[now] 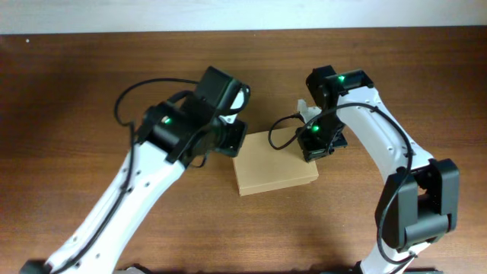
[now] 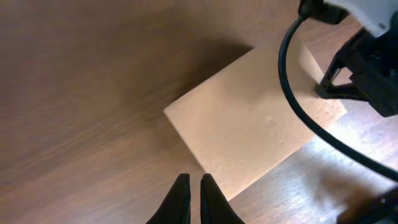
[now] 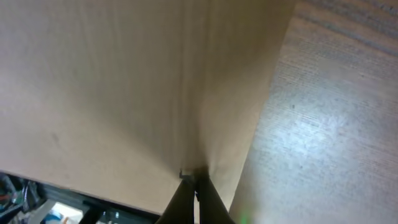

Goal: Pack container

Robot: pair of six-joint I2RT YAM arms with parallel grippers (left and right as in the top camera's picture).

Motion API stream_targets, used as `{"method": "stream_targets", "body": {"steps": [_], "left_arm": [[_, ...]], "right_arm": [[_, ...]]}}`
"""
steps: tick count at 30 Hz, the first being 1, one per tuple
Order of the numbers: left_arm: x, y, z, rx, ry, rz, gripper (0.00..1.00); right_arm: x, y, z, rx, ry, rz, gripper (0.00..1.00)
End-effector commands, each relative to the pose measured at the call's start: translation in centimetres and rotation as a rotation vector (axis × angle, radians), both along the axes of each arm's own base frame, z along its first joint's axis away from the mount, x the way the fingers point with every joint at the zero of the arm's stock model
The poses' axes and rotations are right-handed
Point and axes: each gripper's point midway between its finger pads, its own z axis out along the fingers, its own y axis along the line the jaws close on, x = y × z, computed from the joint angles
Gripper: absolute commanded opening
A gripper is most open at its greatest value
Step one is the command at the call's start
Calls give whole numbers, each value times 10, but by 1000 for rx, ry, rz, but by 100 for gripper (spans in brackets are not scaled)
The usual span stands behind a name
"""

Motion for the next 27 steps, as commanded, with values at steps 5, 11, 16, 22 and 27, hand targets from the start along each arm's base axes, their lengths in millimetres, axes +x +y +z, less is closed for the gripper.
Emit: {"method": "stream_targets", "body": {"steps": [5, 11, 16, 22, 27], "left_arm": [[-12, 40, 77, -6, -221, 112, 13], [-30, 77, 135, -51, -399, 234, 23], [-55, 116, 176, -97, -541, 358, 24], [-93, 156, 201, -132, -650, 438, 31], [-122, 191, 197, -116, -661, 547, 41]], "right_arm": [[34, 15, 89, 70, -242, 7, 6], [46, 4, 166, 44, -461, -34, 8], [47, -20, 223, -31, -657, -91, 8], [34, -43, 278, -71, -863, -182, 7], [13, -60, 316, -83, -1004, -224, 6]]}}
